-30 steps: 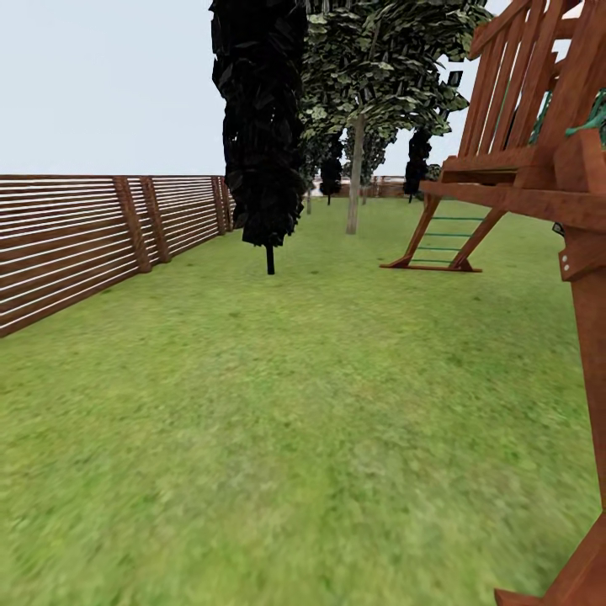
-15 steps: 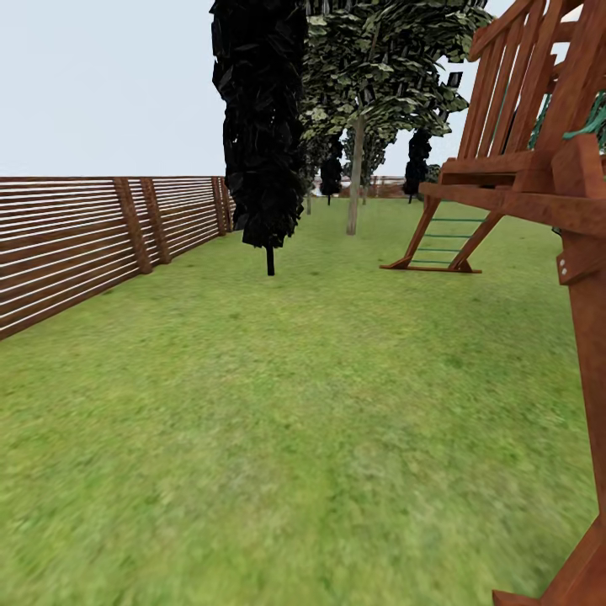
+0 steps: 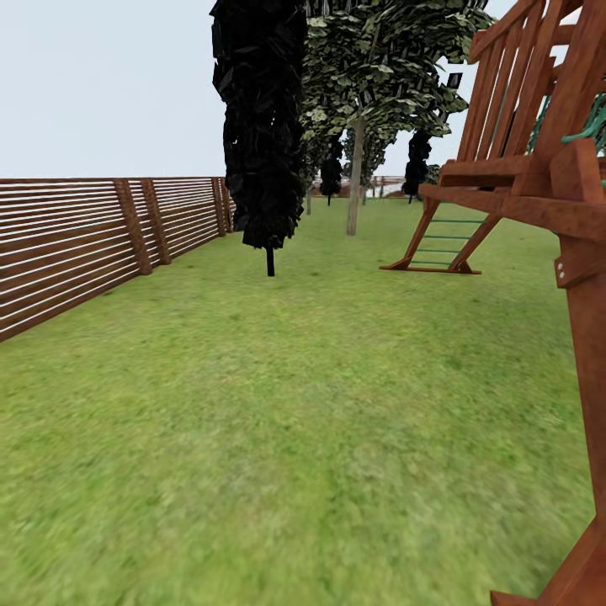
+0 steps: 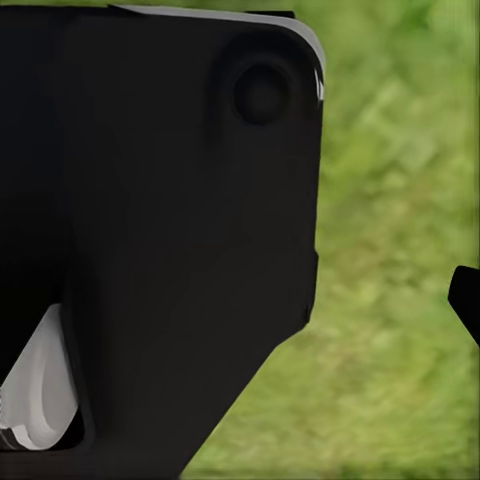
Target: Take the three Easter eggs out of the wicker basket on the lawn in the garden, then place them on the lawn next to a single tree (choose any tree) so that all three eggs are next to the same tree and none are left in the basket.
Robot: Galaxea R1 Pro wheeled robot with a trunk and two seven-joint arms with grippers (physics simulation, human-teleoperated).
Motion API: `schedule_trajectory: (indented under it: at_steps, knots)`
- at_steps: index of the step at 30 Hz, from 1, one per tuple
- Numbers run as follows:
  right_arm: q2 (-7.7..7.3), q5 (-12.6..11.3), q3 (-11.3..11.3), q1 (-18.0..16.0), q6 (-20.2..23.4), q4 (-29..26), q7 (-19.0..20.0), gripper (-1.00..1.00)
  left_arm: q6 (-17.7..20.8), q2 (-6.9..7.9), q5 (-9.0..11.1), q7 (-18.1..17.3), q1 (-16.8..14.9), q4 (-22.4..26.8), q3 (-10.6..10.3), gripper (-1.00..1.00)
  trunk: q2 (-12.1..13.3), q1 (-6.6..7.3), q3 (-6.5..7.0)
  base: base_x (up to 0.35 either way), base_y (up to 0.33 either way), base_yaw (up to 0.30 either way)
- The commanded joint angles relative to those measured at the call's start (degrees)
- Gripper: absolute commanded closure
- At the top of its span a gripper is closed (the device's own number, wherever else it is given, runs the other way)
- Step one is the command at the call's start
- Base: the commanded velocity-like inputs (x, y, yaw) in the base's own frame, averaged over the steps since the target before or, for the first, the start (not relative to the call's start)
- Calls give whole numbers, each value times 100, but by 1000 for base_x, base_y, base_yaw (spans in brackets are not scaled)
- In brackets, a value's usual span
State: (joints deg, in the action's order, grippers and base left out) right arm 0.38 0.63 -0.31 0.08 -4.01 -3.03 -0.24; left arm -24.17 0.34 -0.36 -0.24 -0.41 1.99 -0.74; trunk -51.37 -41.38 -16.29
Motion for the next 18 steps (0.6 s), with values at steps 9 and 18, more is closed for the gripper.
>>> schedule_trajectory:
  at_steps: [9,18]
  knots:
    - [5,-4,-4,1,-9,-5,-2,-100,-19,1,-6,-2,-3,-1,-5,-100,358,198,156,0,0,0]
    - [-1,9,-4,1,-12,-5,-2,-100,-46,1,-2,-2,-3,11,-8,-100,478,264,210,1,0,0]
